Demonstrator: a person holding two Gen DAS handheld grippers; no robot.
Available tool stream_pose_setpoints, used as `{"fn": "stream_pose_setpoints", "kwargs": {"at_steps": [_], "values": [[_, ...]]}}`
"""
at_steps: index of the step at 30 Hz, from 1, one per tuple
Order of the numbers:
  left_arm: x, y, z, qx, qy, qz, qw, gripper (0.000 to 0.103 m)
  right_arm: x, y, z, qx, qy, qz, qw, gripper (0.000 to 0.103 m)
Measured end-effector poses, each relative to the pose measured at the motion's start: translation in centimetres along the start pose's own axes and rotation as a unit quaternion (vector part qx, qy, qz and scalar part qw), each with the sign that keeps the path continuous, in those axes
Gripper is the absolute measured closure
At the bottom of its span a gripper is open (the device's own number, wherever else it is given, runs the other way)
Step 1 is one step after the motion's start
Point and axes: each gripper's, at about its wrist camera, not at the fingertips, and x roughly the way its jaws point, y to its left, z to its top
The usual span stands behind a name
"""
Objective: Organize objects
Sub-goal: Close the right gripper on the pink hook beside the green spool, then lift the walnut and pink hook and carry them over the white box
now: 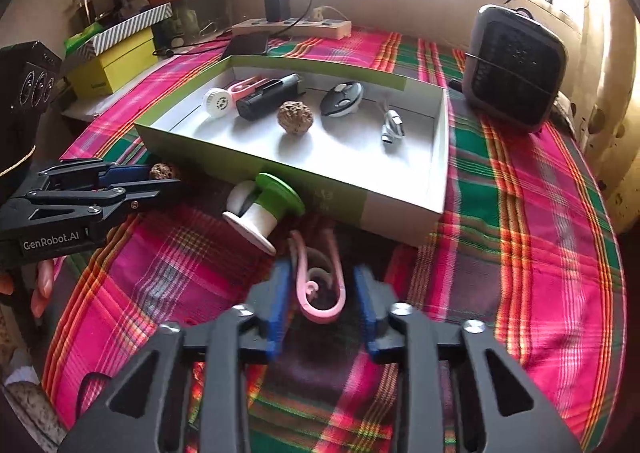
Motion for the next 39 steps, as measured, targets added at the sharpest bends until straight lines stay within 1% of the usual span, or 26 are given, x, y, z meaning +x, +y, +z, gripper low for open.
{"fn": "stream_pose_setpoints", "kwargs": {"at_steps": [13,33,39], "values": [[0.0,-0.1,-0.01,0.003,-0.002,0.003,1.0,0.072,-0.26,-0.05,-0.43,0.013,-0.009,-0.011,1.0,0.079],[0.14,-0.35,0.12,0.015,-0.004,0.022,0.9997,0.072,-0.34,0.18,-0.53,0.021,-0.014,-0.023,0.999,0.079],[-0.03,-0.4,-0.03,0.014,-0.005,0.026,0.9995,0.072,-0.61,-0.12,-0.68,0.035,-0.019,-0.024,0.999,0.079]]}}
